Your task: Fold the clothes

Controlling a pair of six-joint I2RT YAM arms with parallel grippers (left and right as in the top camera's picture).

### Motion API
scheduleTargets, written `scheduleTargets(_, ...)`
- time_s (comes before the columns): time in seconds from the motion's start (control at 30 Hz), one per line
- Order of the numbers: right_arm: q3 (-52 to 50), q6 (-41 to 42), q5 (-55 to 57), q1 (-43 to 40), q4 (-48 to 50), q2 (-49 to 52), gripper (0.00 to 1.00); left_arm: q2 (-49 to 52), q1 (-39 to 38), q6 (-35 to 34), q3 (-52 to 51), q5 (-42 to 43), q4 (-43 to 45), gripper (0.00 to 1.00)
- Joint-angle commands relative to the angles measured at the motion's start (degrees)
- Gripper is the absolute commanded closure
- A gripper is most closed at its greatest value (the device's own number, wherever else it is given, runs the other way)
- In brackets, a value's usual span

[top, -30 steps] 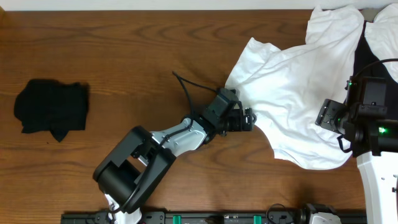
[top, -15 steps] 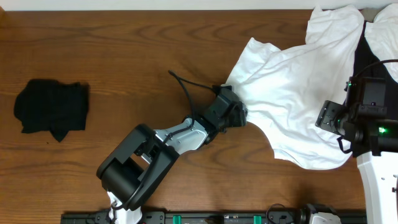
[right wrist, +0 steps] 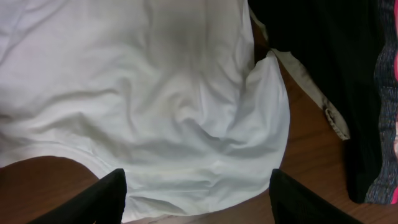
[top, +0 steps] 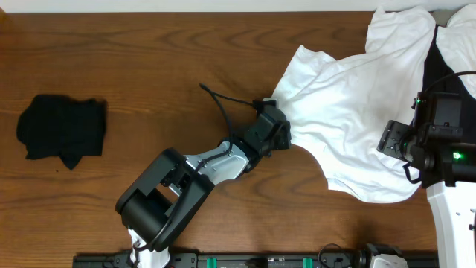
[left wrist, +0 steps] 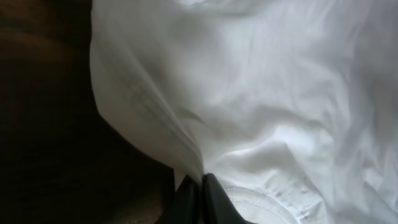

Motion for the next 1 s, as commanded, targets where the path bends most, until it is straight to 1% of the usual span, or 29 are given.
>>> scheduleTargets(0.0,0.09,0.46,0.02,-0.66,-0.07,-0.22,0.28,0.85,-0.13,0.57,0.13,-0.90,-0.17,0.94)
scheduleTargets(0.13,0.11,0.26,0.04,-0.66,-0.09,-0.22,0.28,-0.79,0.98,4.28,0.13,-0.92,-4.79,0.94)
scheduleTargets(0.23,0.11,0.26,0.04,-0.66,-0.09,-0.20,0.28,-4.46,3.52,8.90,0.13,-0.96,-12.68,0.94)
scheduleTargets(0.3,0.11,0.26,0.04,-0.66,-0.07,-0.20,0.28,-8.07,6.73,12.26,0.13,-1.31,-19.02,0.94)
scheduleTargets(0.37,0.09,0.26,0.04,-0.66,-0.07,-0.20,0.28,-11.15,10.14,13.77,0.13,-2.93,-23.61,0.94)
scheduleTargets(0.43,0.09,0.26,0.04,-0.66,-0.07,-0.20,0.28,-14.80,15.17,15.47,0.13,-3.80,-27.26,0.94)
scheduleTargets(0.5,0.11,0.28,0.04,-0.66,-0.07,-0.20,0.28,-17.81,20.35,17.38,0.13,-3.78,-28.11,0.94)
scheduleTargets(0.6,0.09,0.28,0.02,-0.66,-0.09,-0.20,0.28,-21.40,28.76,19.47,0.13,-3.72,-26.43,0.94)
scheduleTargets(0.73,0.09,0.28,0.02,-0.66,-0.28,-0.20,0.28,-23.67,39.45,19.65,0.63,-2.95,-25.66,0.94)
scheduleTargets(0.77,0.09,0.28,0.02,-0.66,-0.39,-0.20,0.28,-23.82,41.62,19.63,0.68,-1.81,-25.90,0.90)
scheduleTargets(0.8,0.09,0.28,0.02,-0.66,-0.50,-0.20,0.28,-23.91,43.85,19.63,0.68,0.66,-26.43,0.68)
scheduleTargets(0.83,0.09,0.28,0.02,-0.66,-0.52,-0.20,0.28,-23.91,45.42,19.54,0.68,3.50,-27.39,0.41)
scheduleTargets(0.9,0.09,0.28,0.02,-0.66,-0.52,-0.20,0.28,-23.91,47.54,19.45,0.68,11.37,-30.86,0.00)
scheduleTargets(0.97,0.09,0.28,0.04,-0.66,-0.46,-0.20,0.28,-23.91,47.82,19.45,0.68,16.85,-35.63,0.02)
